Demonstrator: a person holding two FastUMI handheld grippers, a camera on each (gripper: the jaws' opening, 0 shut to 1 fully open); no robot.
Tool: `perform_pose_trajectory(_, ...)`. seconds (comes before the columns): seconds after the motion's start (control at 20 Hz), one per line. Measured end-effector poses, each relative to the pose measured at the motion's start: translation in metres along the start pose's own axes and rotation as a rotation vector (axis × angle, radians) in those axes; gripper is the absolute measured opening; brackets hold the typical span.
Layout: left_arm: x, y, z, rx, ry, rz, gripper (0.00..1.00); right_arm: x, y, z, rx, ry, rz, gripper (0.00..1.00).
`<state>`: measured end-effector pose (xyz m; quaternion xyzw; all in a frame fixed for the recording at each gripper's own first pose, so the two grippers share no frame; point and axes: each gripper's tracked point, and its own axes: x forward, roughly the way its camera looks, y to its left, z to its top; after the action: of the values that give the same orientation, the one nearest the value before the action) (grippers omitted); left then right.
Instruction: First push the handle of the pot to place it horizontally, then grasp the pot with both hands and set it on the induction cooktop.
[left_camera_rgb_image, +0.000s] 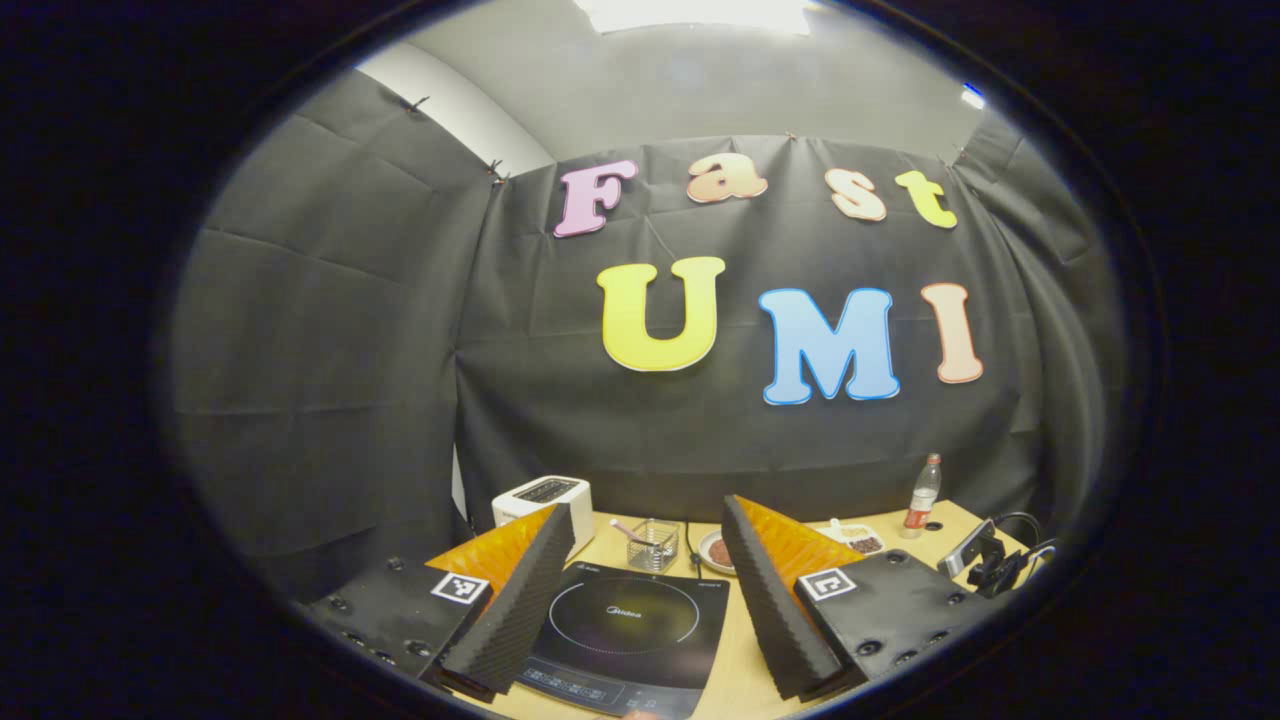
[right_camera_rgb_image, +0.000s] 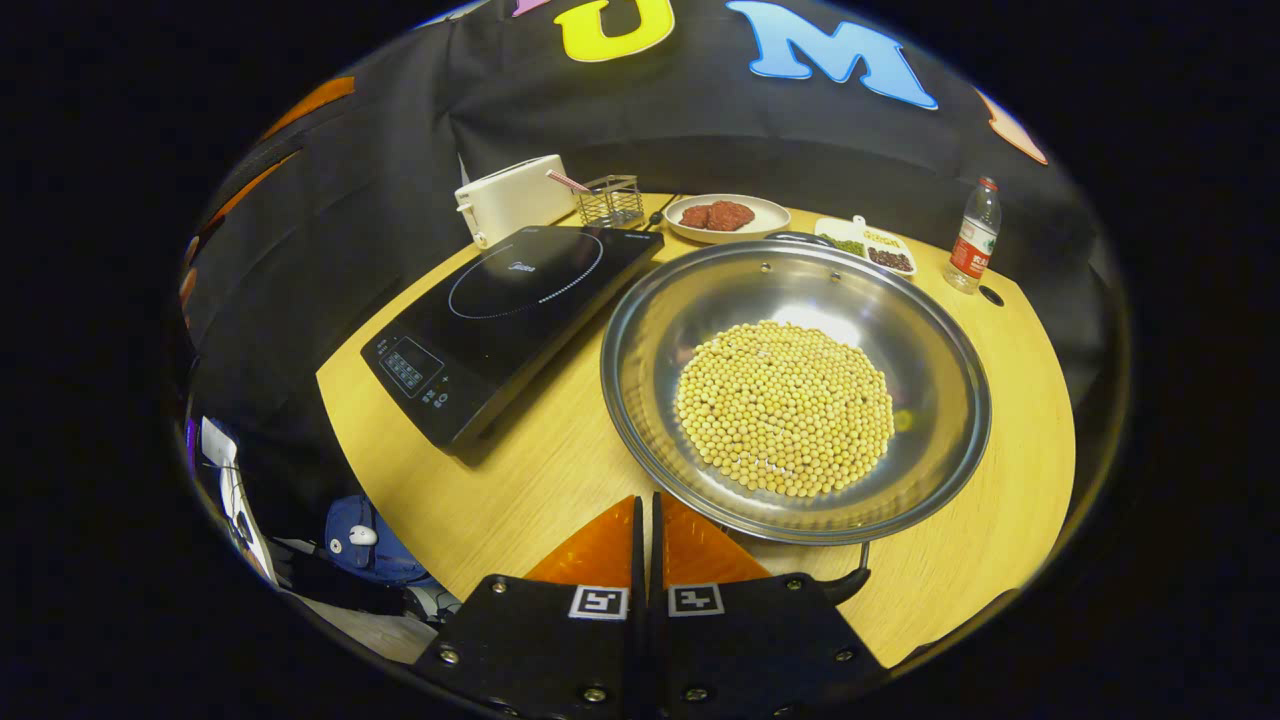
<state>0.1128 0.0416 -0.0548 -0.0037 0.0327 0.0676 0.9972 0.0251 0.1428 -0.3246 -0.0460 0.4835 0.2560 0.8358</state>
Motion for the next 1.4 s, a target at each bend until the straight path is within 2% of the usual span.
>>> perform_pose_trajectory(0.4,0.004,-0.013,-0.007,-0.006,0.015,-0.033,0.99,-0.006,-0.044,-0.015,0.049,0.051,-0.095,0.01)
perform_pose_trajectory(0.7,0.008,-0.02,-0.01,-0.006,0.022,-0.05,0.94,-0.009,-0.073,-0.023,-0.01,0.097,-0.179,0.01)
perform_pose_trajectory(0.8,0.009,-0.021,-0.01,-0.007,0.025,-0.051,0.99,-0.009,-0.083,-0.024,-0.028,0.105,-0.207,0.0)
perform_pose_trajectory(0.85,0.009,-0.02,-0.01,-0.008,0.025,-0.052,0.96,-0.011,-0.089,-0.024,-0.037,0.107,-0.224,0.0)
perform_pose_trajectory(1.25,0.011,-0.023,-0.016,-0.001,0.04,-0.063,0.99,-0.018,-0.146,-0.012,-0.053,0.079,-0.374,0.01)
perform_pose_trajectory(1.4,0.011,-0.023,-0.016,0.004,0.043,-0.063,0.96,-0.019,-0.164,-0.003,-0.08,0.059,-0.426,0.01)
